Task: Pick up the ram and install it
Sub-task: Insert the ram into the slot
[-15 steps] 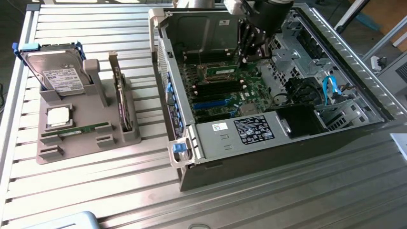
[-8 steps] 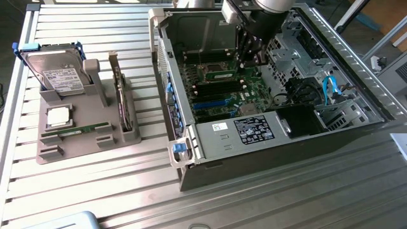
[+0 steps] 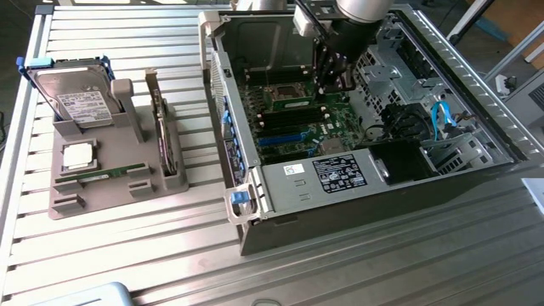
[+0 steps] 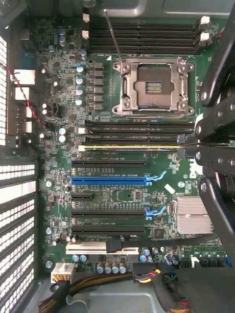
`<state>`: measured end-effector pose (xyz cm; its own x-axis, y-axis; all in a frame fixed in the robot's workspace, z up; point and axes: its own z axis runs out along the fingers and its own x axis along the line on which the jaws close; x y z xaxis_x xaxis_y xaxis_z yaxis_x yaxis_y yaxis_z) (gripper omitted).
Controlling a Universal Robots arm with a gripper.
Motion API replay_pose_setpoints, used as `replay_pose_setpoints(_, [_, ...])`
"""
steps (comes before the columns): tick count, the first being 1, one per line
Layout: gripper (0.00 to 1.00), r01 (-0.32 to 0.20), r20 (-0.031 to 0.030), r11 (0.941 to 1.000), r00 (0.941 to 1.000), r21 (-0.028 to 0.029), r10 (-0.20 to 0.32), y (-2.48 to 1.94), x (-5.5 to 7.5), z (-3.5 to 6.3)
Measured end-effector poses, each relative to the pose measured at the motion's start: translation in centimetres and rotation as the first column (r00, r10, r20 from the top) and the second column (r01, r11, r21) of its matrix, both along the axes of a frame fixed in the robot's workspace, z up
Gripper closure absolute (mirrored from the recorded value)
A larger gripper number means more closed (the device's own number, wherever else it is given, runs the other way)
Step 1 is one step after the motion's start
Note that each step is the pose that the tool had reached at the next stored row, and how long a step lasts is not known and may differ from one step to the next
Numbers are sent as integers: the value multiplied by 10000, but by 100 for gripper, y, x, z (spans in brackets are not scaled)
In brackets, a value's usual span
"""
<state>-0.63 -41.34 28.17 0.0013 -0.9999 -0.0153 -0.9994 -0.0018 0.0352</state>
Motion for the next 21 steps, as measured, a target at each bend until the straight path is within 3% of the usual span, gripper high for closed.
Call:
replay_pose_setpoints(8, [88,0,24,10000,10000,0,0,0,-22,-49])
replay_pose_setpoints(15, [88,-1,158,10000,9999,2,1,0,-25,-205])
replay_pose_setpoints(21, [88,-1,177,10000,9998,4,1,1,-45,-227])
